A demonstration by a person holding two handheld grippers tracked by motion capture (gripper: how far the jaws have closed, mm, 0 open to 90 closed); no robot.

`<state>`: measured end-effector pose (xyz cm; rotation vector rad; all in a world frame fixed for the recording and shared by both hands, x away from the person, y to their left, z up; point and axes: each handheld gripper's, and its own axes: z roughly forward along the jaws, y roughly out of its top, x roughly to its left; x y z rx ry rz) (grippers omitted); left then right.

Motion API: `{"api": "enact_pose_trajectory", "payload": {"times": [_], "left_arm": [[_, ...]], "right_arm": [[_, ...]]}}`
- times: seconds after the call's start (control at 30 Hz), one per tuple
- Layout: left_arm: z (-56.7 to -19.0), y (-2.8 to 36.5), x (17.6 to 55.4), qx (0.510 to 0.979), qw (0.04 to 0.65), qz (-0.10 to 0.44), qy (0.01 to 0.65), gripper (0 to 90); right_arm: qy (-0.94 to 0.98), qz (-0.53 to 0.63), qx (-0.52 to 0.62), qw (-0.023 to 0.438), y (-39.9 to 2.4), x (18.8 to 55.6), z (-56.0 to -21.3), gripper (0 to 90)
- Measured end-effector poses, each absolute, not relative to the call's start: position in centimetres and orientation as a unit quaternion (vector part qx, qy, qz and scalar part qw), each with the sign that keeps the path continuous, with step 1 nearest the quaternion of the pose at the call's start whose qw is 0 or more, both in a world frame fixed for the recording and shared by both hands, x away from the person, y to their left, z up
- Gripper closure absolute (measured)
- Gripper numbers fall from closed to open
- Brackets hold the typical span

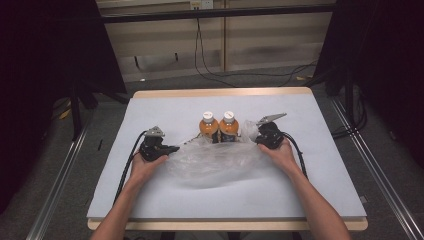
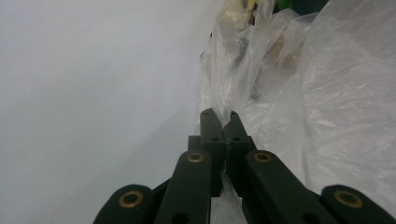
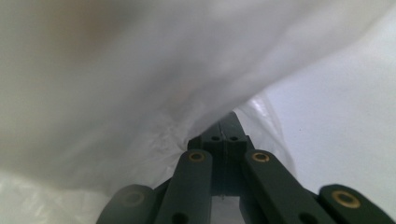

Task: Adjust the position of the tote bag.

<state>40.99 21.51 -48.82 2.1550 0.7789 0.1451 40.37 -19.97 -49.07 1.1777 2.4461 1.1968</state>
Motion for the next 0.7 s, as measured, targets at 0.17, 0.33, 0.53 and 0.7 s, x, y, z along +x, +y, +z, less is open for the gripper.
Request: {"api": "enact_pose_trajectory", "payload": {"times": [0.17,0.33,0.53,0.7], "left_arm": [[-49.0,21.8,41.2,0.849,0.420,0.043,0.319,90.0],[-48.6,22.6,41.0,0.829,0.451,0.030,0.329,82.0],[-47.7,23.8,40.8,0.809,0.473,0.046,0.345,67.8],[-46.4,25.0,40.3,0.791,0.498,0.059,0.352,52.9]], "right_arm": [[0.819,0.407,0.395,0.085,-19.9,40.2,-49.1,88.7],[0.804,0.431,0.401,0.083,-20.8,39.8,-48.5,68.8],[0.780,0.458,0.415,0.101,-22.5,39.2,-46.9,52.4],[0.758,0.481,0.422,0.122,-24.4,38.1,-45.3,40.7]]}}
